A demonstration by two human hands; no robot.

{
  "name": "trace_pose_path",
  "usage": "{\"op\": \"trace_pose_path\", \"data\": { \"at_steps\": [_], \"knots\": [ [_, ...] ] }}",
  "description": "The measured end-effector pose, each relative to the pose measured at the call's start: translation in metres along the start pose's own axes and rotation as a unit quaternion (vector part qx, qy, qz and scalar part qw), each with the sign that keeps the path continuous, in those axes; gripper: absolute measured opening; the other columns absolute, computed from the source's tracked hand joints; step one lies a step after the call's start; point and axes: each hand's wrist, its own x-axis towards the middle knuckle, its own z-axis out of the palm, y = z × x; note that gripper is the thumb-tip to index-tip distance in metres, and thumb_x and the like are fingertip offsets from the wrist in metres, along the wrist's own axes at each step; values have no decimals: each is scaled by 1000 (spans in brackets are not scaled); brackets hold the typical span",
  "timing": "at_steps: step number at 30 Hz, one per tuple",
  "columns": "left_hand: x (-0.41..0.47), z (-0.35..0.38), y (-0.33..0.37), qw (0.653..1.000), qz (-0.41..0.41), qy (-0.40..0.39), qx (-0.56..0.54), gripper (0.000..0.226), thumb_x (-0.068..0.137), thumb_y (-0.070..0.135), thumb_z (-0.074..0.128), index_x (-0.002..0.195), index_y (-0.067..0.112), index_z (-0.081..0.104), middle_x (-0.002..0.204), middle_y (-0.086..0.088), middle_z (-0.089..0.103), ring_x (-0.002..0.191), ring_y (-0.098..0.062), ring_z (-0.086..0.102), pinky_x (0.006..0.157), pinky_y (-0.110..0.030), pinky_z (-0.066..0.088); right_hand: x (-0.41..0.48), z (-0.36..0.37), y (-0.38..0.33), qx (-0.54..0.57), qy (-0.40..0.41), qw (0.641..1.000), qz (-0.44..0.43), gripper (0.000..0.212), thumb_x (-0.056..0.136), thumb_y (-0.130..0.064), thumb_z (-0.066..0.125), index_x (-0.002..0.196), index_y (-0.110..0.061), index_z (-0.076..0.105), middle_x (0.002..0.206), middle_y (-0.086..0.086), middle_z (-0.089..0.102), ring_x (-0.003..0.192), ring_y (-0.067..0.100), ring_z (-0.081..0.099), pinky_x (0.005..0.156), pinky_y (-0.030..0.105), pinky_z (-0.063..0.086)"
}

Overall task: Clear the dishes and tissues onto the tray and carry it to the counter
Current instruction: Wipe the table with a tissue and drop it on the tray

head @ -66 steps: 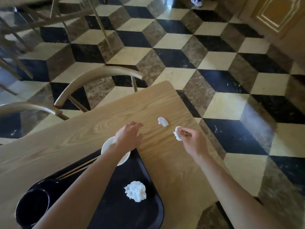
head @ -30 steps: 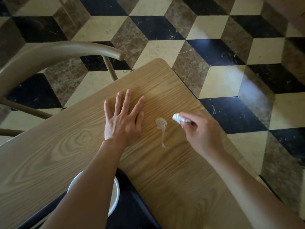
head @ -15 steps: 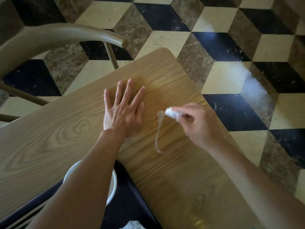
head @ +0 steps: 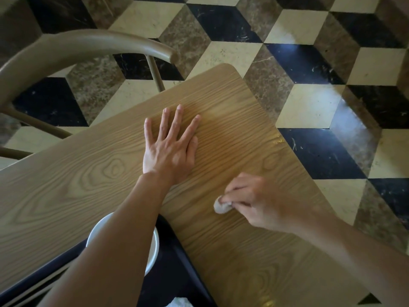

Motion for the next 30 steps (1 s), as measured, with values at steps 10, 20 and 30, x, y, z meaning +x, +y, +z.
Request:
{"op": "trace_pose_path", "data": {
  "at_steps": [10,20,30],
  "knots": [
    [0,3,0,1000,-3,1,-1,53,103,50,12,156,45,5,168,2,-4,154,-26,-6,119,-62,-2,46,-4,14,-16,124,989,73,23,83,-4,72,103,-13,78,96,0,71,81,9,62,73,23,54],
    [1,-12,5,998,-11,-60,18,54,102,52,10,156,45,2,168,0,-6,153,-28,-6,119,-61,2,-55,37,-34,97,-25,995,20,22,87,-9,68,105,-18,77,96,-9,67,84,4,64,72,20,53],
    [-54,-53,36,998,-7,-55,-31,45,98,24,43,143,22,42,152,-3,42,143,-24,32,116,-47,26,-43,28,-25,77,145,970,181,23,85,-16,68,105,-22,76,95,-6,73,80,11,67,73,37,55]
  ]
}}
